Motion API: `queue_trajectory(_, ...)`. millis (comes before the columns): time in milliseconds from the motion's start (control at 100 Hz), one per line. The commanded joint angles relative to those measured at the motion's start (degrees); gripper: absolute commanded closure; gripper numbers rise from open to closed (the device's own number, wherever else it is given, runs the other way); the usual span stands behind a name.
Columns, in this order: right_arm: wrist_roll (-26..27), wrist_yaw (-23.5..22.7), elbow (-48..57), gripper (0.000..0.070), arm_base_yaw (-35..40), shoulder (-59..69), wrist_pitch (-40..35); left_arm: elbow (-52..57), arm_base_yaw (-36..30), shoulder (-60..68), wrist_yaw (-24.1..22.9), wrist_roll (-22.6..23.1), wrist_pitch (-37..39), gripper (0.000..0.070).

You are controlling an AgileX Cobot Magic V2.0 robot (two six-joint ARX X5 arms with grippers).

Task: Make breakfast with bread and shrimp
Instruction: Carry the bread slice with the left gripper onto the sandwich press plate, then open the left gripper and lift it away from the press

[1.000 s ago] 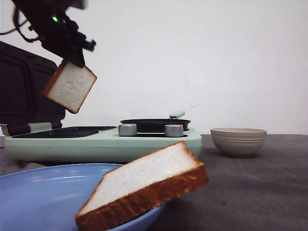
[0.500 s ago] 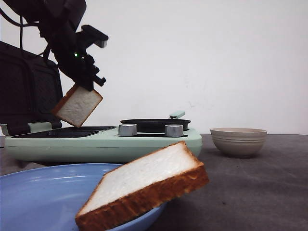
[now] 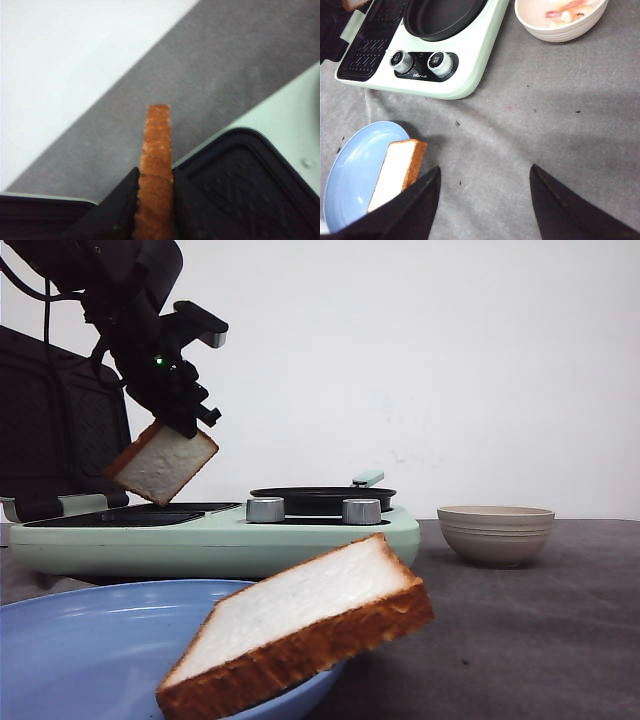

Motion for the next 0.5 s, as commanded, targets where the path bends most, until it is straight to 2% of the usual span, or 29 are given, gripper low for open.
queue_trajectory(0, -0.7, 0.2, 0.9, 0.0353, 0.2, 0.2, 0.3, 1.5, -0.2, 1.4, 1.0, -1.8, -0.4, 0.0606)
queue_trajectory(90, -0.7, 0.2, 0.9, 0.0353, 0.2, 0.2, 0.3, 1.5, -0.2, 1.4, 2.6, -3.7, -1.7, 0.0423)
queue_trajectory(160, -0.7, 0.2, 0.9, 0.0353, 0.2, 0.2, 0.4, 1.5, -0.2, 1.4, 3.6, -5.9, -2.3, 0.0336)
queue_trajectory(300, -0.9, 0.2, 0.9, 0.0353, 0.2, 0.2, 0.4, 1.5, -0.2, 1.4, 6.5, -9.9, -2.3, 0.0308)
queue_trajectory(490, -0.9, 0.2, 0.9, 0.0353, 0.2, 0.2, 0.4, 1.5, -0.2, 1.4, 10.0, -13.6, -2.0, 0.0307)
